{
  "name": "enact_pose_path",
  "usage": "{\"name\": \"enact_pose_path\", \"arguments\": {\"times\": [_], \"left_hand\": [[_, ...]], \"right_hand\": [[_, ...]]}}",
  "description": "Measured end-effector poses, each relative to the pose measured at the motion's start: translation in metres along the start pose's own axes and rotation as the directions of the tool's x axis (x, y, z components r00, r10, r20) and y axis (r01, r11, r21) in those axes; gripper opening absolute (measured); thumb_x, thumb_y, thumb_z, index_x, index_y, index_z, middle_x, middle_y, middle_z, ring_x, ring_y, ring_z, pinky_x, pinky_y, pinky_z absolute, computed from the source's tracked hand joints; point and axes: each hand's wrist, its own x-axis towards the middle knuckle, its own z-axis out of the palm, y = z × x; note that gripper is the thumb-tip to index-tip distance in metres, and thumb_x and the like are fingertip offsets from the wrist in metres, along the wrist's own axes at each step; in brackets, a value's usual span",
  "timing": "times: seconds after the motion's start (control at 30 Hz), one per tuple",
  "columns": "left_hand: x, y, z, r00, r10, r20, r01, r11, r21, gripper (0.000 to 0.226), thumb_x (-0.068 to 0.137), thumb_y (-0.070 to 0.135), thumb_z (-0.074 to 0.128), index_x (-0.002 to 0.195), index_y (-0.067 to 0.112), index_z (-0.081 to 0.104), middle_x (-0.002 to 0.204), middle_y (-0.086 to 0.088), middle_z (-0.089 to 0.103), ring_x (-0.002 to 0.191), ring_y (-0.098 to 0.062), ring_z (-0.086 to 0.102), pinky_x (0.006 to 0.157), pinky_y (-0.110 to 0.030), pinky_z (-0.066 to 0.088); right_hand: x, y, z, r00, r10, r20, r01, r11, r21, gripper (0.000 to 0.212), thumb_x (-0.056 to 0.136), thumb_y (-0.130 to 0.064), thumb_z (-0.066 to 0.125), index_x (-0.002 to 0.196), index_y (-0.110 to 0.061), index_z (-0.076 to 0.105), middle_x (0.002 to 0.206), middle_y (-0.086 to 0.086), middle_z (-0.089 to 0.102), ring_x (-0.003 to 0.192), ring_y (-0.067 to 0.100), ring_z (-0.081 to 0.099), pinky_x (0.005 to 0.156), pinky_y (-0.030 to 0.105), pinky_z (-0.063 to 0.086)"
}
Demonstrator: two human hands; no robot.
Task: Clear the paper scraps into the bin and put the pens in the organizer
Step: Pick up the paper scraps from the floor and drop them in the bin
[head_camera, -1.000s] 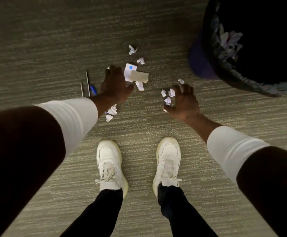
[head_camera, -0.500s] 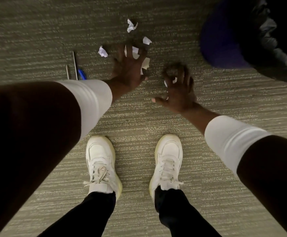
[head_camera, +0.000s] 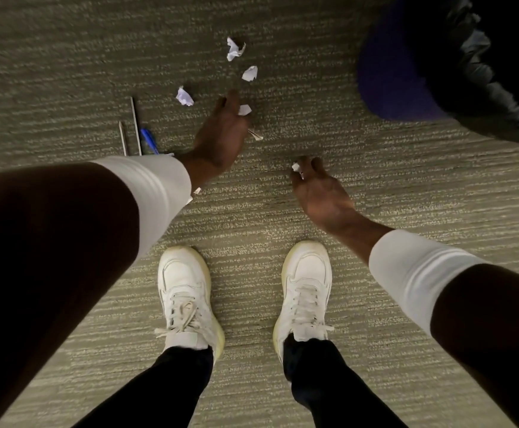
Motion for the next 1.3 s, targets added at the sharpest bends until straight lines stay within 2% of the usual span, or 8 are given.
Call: {"name": "enact_pose_path", "arguments": {"times": [0.1, 0.27, 0.53, 0.67, 0.8, 1.13, 1.2, 1.3], "left_hand": [[0.002, -0.001, -0.002, 0.999, -0.034, -0.024, 0.031, 0.996, -0.086, 0.023, 0.089, -0.008, 0.054, 0.1, -0.007, 0.075, 0.128, -0.034, 0.057, 0.111, -0.048, 0.061, 0.099, -0.046, 0.051], [-0.001, -0.007, 0.0, 0.992, -0.079, -0.102, 0.055, 0.975, -0.217, 0.022, 0.089, -0.004, 0.062, 0.101, 0.002, 0.08, 0.146, -0.031, 0.052, 0.121, -0.045, 0.063, 0.106, -0.043, 0.05], [0.011, -0.01, -0.021, 0.994, -0.107, 0.0, 0.106, 0.991, -0.075, 0.019, 0.087, -0.006, 0.06, 0.1, -0.006, 0.073, 0.125, -0.03, 0.06, 0.119, -0.046, 0.056, 0.103, -0.05, 0.044], [0.003, -0.015, -0.025, 0.988, -0.157, -0.004, 0.156, 0.981, -0.114, 0.021, 0.094, 0.002, 0.054, 0.1, -0.007, 0.071, 0.12, -0.032, 0.062, 0.115, -0.046, 0.058, 0.099, -0.049, 0.044], [-0.02, -0.01, -0.04, 0.973, -0.229, -0.035, 0.214, 0.947, -0.238, 0.018, 0.089, 0.002, 0.058, 0.084, 0.0, 0.075, 0.098, -0.026, 0.066, 0.09, -0.042, 0.065, 0.074, -0.044, 0.048], [-0.042, 0.067, -0.139, 0.906, -0.41, -0.105, 0.304, 0.803, -0.512, 0.014, 0.091, 0.016, 0.071, 0.098, 0.01, 0.082, 0.098, -0.016, 0.071, 0.089, -0.032, 0.068, 0.078, -0.037, 0.053], [-0.035, 0.082, -0.165, 0.897, -0.428, -0.106, 0.304, 0.775, -0.554, 0.016, 0.093, 0.017, 0.071, 0.102, 0.01, 0.081, 0.103, -0.015, 0.072, 0.093, -0.03, 0.069, 0.084, -0.036, 0.054], [-0.023, 0.102, -0.205, 0.887, -0.442, -0.135, 0.273, 0.736, -0.62, 0.016, 0.094, 0.019, 0.07, 0.102, 0.012, 0.082, 0.104, -0.011, 0.072, 0.093, -0.028, 0.07, 0.087, -0.035, 0.055]], "right_hand": [[0.005, -0.005, 0.001, 1.0, -0.003, -0.015, 0.003, 0.999, 0.045, 0.046, 0.097, 0.003, 0.029, 0.136, 0.004, 0.053, 0.155, 0.027, 0.035, 0.129, 0.042, 0.049, 0.081, 0.05, 0.063], [0.01, -0.006, 0.003, 0.998, 0.062, -0.004, -0.06, 0.989, 0.138, 0.036, 0.101, 0.002, 0.051, 0.136, 0.0, 0.055, 0.158, 0.02, 0.035, 0.129, 0.038, 0.05, 0.091, 0.05, 0.061], [0.006, -0.01, 0.009, 0.995, 0.038, -0.088, -0.018, 0.976, 0.217, 0.03, 0.102, -0.003, 0.05, 0.13, -0.002, 0.06, 0.143, 0.019, 0.049, 0.125, 0.036, 0.053, 0.09, 0.045, 0.059], [0.0, -0.017, 0.013, 0.987, 0.047, -0.153, -0.004, 0.962, 0.273, 0.029, 0.095, -0.003, 0.065, 0.123, -0.006, 0.066, 0.139, 0.015, 0.055, 0.119, 0.032, 0.061, 0.082, 0.042, 0.063], [-0.021, -0.025, -0.007, 0.97, 0.144, -0.195, -0.049, 0.903, 0.427, 0.027, 0.094, -0.007, 0.07, 0.121, -0.007, 0.072, 0.137, 0.01, 0.057, 0.113, 0.027, 0.065, 0.09, 0.039, 0.063], [-0.08, -0.018, -0.122, 0.806, 0.477, -0.351, -0.083, 0.678, 0.731, 0.027, 0.084, -0.009, 0.084, 0.11, -0.013, 0.08, 0.12, 0.006, 0.068, 0.088, 0.016, 0.073, 0.088, 0.027, 0.063], [-0.086, -0.007, -0.147, 0.772, 0.522, -0.363, -0.089, 0.654, 0.751, 0.027, 0.081, -0.01, 0.087, 0.107, -0.013, 0.08, 0.116, 0.005, 0.07, 0.086, 0.014, 0.073, 0.085, 0.02, 0.061], [-0.101, 0.013, -0.186, 0.733, 0.572, -0.368, -0.114, 0.637, 0.762, 0.024, 0.08, -0.009, 0.087, 0.104, -0.011, 0.082, 0.113, 0.008, 0.073, 0.081, 0.008, 0.067, 0.079, -0.009, 0.038]]}}
